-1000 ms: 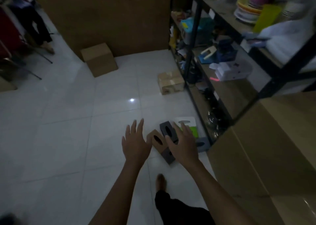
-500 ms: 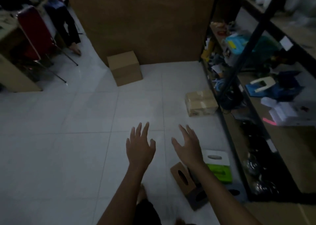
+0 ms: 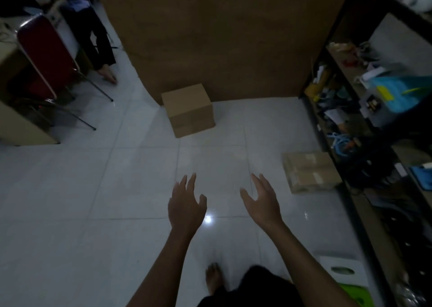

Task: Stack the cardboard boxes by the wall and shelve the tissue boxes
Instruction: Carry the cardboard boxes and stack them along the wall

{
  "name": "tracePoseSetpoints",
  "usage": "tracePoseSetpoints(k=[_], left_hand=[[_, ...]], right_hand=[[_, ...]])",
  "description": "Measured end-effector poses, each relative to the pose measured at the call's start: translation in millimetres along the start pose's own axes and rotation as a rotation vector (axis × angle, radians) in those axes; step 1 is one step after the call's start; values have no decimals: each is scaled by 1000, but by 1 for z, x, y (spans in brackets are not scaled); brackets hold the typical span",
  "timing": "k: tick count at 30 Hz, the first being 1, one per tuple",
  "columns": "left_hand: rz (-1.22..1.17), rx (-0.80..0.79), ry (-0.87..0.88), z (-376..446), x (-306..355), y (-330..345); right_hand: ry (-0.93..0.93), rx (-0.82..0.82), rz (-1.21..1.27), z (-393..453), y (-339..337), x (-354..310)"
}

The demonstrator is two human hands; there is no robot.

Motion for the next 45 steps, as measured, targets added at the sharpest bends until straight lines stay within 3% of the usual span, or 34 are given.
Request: tracePoseSetpoints(k=[12,18,27,37,41,45], left_hand=[[-106,21,-39,270,-32,-60],[-193,-24,-160,405,-48,-80],[-276,-116,-222,613,-86,-68],[-301,-210,-312,833,-166,-36],[-278,-260,-361,896,-199,9],[-304,-271,-390,936,-227,69]], right_hand=[[26,-67,62,272,52,-114],[58,-142,23,420,61,-174],[75,-173,-39,608,95,-230],[207,-204,-73,812,180,-226],[221,-235,-85,885,226,-189],[236,-169,-57,937,261,-139]])
Point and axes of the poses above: each hand's wrist, its own z-axis towards the middle knuckle, its own y-axis out of the palm, x = y × z, the point moved 6 cm from there along z, towards the middle knuckle, and after that the axes turned 4 degrees about -x, right-handed, at the moved point
